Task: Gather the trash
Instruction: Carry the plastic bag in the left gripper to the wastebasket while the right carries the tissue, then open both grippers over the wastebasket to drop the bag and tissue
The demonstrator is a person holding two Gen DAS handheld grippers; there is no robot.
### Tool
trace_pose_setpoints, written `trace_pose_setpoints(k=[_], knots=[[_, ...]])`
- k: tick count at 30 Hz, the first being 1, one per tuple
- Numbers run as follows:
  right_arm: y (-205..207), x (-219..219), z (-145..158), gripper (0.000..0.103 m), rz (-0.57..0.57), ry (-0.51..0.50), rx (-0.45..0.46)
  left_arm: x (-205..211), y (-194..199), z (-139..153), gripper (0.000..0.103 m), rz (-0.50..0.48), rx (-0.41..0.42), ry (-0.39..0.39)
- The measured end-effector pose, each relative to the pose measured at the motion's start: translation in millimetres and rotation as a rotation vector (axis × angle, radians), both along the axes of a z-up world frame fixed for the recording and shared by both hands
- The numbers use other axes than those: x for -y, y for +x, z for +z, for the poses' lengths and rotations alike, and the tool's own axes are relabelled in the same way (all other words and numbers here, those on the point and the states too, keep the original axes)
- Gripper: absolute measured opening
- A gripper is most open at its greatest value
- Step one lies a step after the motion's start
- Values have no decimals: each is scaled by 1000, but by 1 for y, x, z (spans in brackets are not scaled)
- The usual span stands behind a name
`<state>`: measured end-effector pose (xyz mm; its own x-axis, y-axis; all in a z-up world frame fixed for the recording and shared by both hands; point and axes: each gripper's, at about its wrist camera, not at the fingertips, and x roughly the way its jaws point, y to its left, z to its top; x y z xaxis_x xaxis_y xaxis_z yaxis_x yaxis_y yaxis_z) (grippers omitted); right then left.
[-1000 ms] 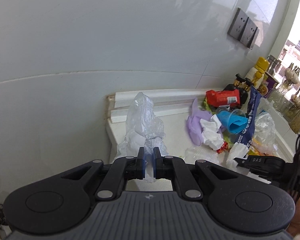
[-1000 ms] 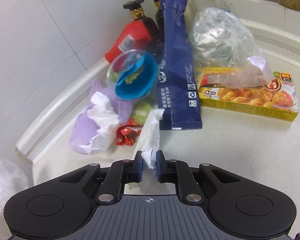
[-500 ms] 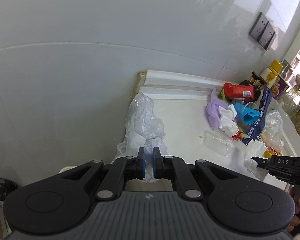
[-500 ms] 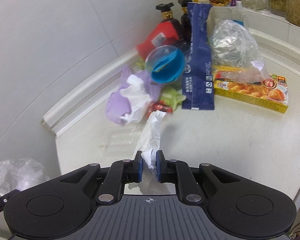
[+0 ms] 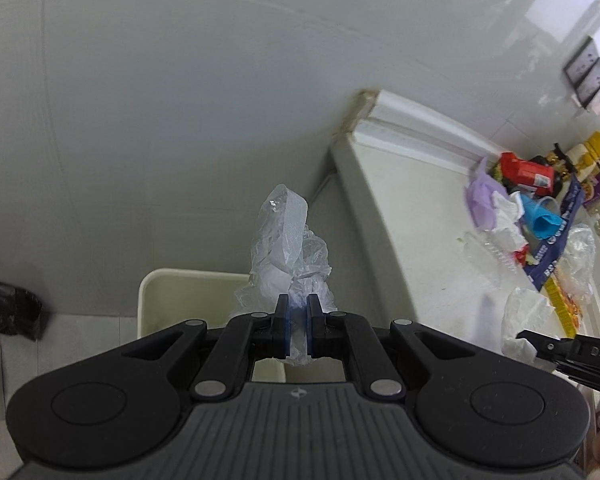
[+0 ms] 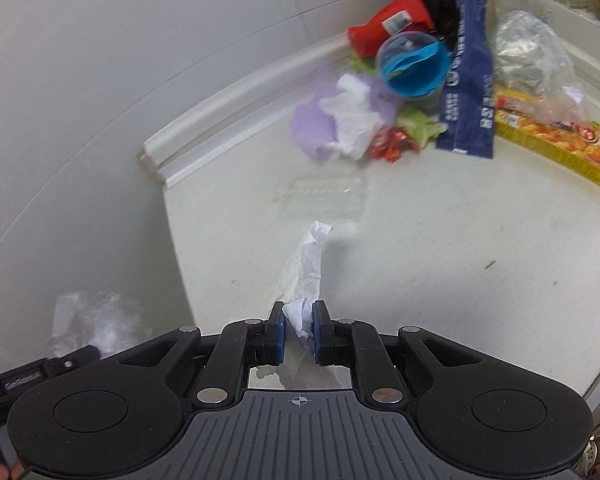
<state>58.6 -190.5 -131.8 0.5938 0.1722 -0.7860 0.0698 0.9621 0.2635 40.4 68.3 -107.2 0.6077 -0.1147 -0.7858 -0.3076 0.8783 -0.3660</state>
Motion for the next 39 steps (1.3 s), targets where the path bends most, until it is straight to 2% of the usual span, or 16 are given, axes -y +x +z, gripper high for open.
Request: trace_pose_setpoints(k=[6,14,19,29,32,34,36,39], knots=[[2,-31,-3,12,91,3,-36,-16,-3,-31,6,43,-74,2],[8,-83,-15,12,231,-37,-89,-38,4,-95,7,73,-205,-25],[17,-119,-27,12,325,-72,-121,-45,10,-132,7,61,-259,-36],[55,-179,-81,12,453,-131,-210,-55,26,-193,8,12,-311,-41],[71,-190,-104,12,459,-147,-251,-55,28,-206,14,-3,-325,-43],[82,-193,-120,12,450,-148,-285,-54,27,-212,23,-15,-343,-39],[91,-196,-136,12,438,-151,-317,-55,26,-217,26,-20,-354,-36],[104,-200,-159,12,428,-176,-362,-56,23,-223,38,-24,-362,-43]])
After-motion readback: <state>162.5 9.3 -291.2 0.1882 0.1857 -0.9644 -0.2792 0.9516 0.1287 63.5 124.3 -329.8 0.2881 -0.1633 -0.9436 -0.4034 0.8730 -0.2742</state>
